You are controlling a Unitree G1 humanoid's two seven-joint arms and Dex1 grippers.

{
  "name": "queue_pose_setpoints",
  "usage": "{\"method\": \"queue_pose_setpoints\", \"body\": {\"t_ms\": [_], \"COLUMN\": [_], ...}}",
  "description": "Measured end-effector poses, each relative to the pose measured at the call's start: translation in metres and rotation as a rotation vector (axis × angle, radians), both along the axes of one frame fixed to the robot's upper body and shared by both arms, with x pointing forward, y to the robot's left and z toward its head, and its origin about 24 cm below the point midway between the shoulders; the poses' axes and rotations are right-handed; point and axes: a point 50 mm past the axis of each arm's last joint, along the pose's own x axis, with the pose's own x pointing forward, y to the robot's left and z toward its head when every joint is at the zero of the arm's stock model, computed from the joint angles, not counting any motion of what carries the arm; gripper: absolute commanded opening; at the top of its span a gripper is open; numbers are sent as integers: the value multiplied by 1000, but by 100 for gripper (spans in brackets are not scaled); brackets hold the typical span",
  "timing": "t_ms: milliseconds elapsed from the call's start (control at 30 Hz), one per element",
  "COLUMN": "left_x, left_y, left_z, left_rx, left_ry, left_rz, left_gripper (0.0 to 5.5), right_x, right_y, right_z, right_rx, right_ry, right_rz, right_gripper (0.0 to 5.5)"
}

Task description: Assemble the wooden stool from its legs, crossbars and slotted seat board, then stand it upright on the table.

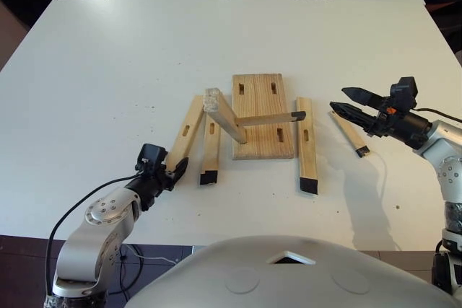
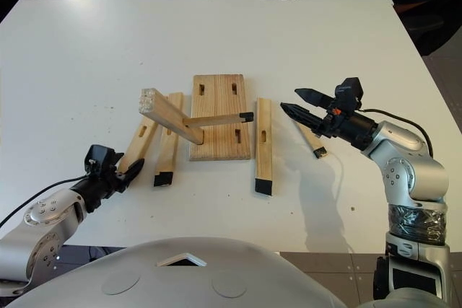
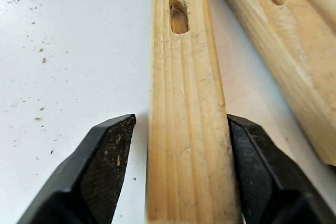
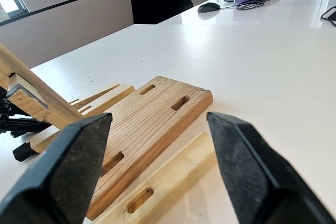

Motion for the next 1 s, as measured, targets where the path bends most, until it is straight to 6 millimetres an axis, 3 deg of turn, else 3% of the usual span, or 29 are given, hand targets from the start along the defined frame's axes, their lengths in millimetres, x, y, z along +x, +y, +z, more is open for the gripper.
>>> {"method": "queue_pose_setpoints", "body": {"t_ms": [100, 267, 367, 467, 567, 600, 733, 833, 1000], "left_x": [7, 25, 54, 71, 81, 83, 70, 62, 62], "left_y": [7, 19, 28, 24, 13, 2, -47, -77, -96], "left_z": [0, 11, 50, 95, 146, 174, 232, 238, 232], "left_rx": [-2, -47, -67, -137, -238, -301, -448, -475, -492], "left_ry": [-15, -72, -261, -459, -648, -745, -883, -843, -772], "left_rz": [-6, -2, -9, -70, -178, -283, -701, -903, -1010], "left_gripper": [202, 202, 202, 202, 202, 202, 202, 202, 202], "right_x": [6, 24, 34, 41, 48, 49, 41, 30, 20], "right_y": [-8, -21, -26, -27, -25, -21, 9, 31, 60], "right_z": [6, 22, 33, 44, 65, 82, 134, 168, 179], "right_rx": [-8, -4, 11, 20, 69, 105, 254, 334, 378], "right_ry": [-24, -92, -135, -172, -231, -269, -365, -417, -378], "right_rz": [-30, -115, -142, -148, -132, -90, 188, 413, 629], "right_gripper": [331, 331, 331, 331, 331, 331, 331, 331, 331]}}
